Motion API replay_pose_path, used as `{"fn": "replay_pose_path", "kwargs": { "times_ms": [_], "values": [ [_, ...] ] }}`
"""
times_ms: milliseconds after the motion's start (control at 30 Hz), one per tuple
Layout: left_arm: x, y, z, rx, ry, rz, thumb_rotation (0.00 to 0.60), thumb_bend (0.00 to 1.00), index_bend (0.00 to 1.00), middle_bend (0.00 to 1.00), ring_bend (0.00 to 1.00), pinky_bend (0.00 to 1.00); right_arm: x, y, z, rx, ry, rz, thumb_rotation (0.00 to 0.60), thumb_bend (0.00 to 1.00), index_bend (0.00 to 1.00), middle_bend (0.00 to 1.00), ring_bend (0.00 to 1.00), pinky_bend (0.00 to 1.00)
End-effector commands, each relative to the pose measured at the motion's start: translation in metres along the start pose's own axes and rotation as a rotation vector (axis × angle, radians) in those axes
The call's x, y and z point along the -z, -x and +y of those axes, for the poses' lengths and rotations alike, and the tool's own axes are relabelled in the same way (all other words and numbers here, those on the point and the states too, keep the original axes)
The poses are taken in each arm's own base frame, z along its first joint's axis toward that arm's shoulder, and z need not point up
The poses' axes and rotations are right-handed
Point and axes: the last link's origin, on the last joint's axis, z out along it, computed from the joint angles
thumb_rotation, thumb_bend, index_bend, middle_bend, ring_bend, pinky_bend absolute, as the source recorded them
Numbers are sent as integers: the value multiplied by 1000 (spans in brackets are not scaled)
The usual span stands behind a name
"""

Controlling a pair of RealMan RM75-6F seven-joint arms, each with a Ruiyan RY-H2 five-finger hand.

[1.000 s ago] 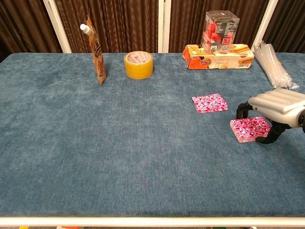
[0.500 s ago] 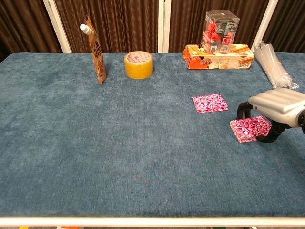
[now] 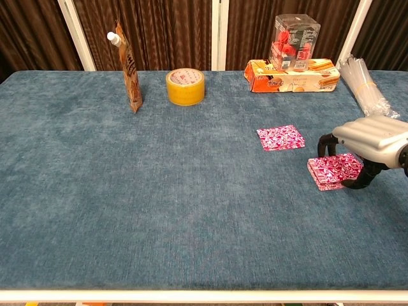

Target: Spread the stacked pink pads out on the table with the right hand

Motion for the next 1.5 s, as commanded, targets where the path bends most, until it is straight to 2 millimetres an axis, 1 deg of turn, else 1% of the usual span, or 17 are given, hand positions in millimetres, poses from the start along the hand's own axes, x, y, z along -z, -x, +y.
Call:
{"fn": "replay_pose_path", "kwargs": {
  "times_ms": [33,200,300,367,467,667,933,1067,1267,1333,1433,1500],
  "values": [
    [0,0,0,0,1,0,600,0,112,89,0,97,0,-1,0,0,2,1,600,216,437,397,752,801],
    [0,-1,1,1,4,3,600,0,112,89,0,97,-2,-7,3,-10,13,11,600,216,444,404,752,801],
    [0,-1,1,1,4,3,600,0,112,89,0,97,-6,-13,9,-15,29,16,600,216,452,410,752,801],
    [0,-1,1,1,4,4,600,0,112,90,0,97,-10,-17,13,-28,45,11,600,216,461,416,752,801],
    [0,-1,1,1,3,4,600,0,112,89,0,98,-20,-23,26,-29,85,13,600,217,464,419,752,801],
    [1,-2,0,-1,-2,6,600,0,113,90,0,98,-38,-28,43,-29,140,15,600,221,464,419,752,801],
    [1,-2,0,-4,-2,5,600,0,112,89,0,97,-59,-23,61,-36,194,15,600,222,464,411,752,801],
    [1,-3,0,-8,-4,6,600,0,113,90,0,97,-69,-19,63,-43,202,10,600,222,468,403,752,800],
    [1,-3,-1,-10,-8,3,600,0,113,90,0,97,-76,-13,64,-50,206,0,600,221,459,372,752,801],
    [2,-3,-1,-10,-8,4,600,0,112,90,0,97,-76,-12,64,-47,206,0,600,221,439,353,752,800],
    [2,-3,-2,-7,-10,5,600,0,112,90,0,98,-74,-11,67,-49,199,-2,600,213,361,292,752,800],
    [1,-2,-2,-7,-9,4,600,0,112,90,0,97,-72,-12,68,-59,192,-5,600,180,262,227,752,800]
  ]
}}
